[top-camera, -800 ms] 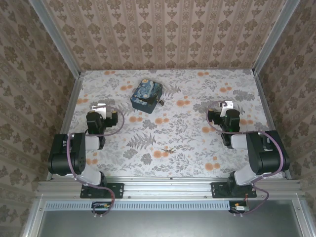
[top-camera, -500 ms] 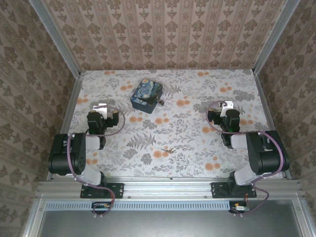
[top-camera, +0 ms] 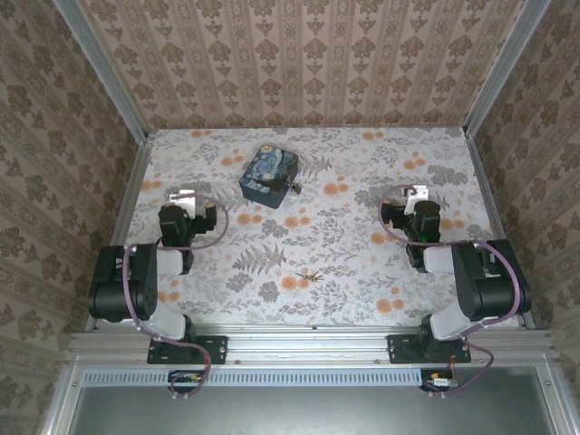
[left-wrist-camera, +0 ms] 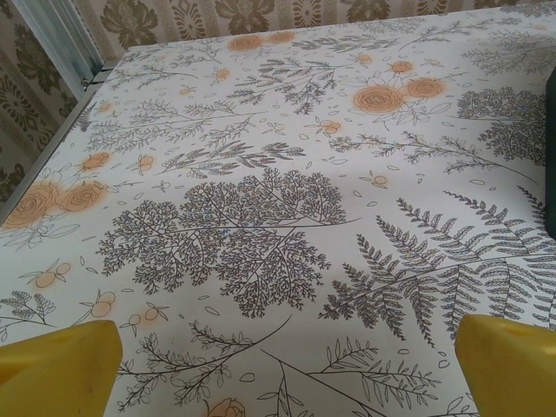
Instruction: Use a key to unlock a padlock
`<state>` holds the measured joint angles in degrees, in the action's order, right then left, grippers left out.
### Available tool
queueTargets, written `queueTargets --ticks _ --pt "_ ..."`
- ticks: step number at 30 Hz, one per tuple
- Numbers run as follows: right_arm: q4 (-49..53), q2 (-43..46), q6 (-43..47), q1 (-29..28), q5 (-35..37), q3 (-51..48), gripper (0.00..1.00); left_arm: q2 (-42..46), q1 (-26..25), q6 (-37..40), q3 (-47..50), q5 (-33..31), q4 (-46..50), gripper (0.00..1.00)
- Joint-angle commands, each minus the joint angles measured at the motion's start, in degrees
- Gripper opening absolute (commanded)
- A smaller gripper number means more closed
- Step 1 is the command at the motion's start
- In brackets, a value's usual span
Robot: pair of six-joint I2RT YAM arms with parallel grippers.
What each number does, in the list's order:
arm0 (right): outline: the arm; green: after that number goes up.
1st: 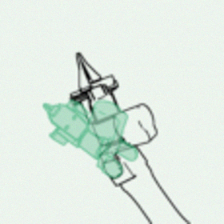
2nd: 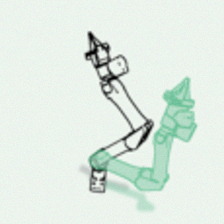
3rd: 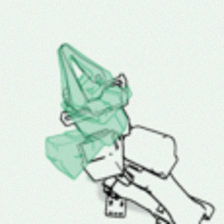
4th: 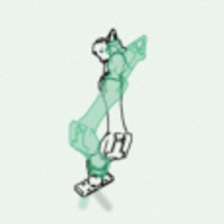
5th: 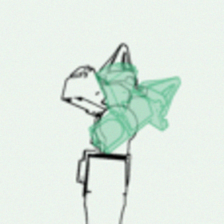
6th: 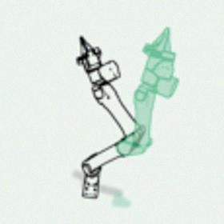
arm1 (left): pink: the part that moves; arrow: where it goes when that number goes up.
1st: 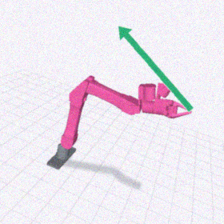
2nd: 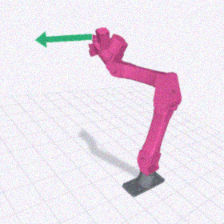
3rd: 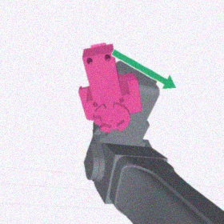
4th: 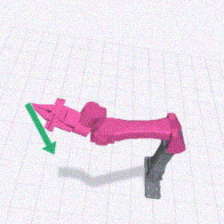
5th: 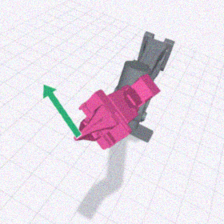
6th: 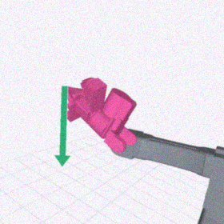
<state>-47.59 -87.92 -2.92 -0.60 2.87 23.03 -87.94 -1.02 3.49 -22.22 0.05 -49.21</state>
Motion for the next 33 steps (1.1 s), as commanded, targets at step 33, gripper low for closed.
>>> queueTargets --ticks 33 --pt "64.78 21.18 -24.33 -32.4 -22.04 15.3 0.64 23.93 -32.64 -33.05 -18.86 -3.7 81.99 0.96"
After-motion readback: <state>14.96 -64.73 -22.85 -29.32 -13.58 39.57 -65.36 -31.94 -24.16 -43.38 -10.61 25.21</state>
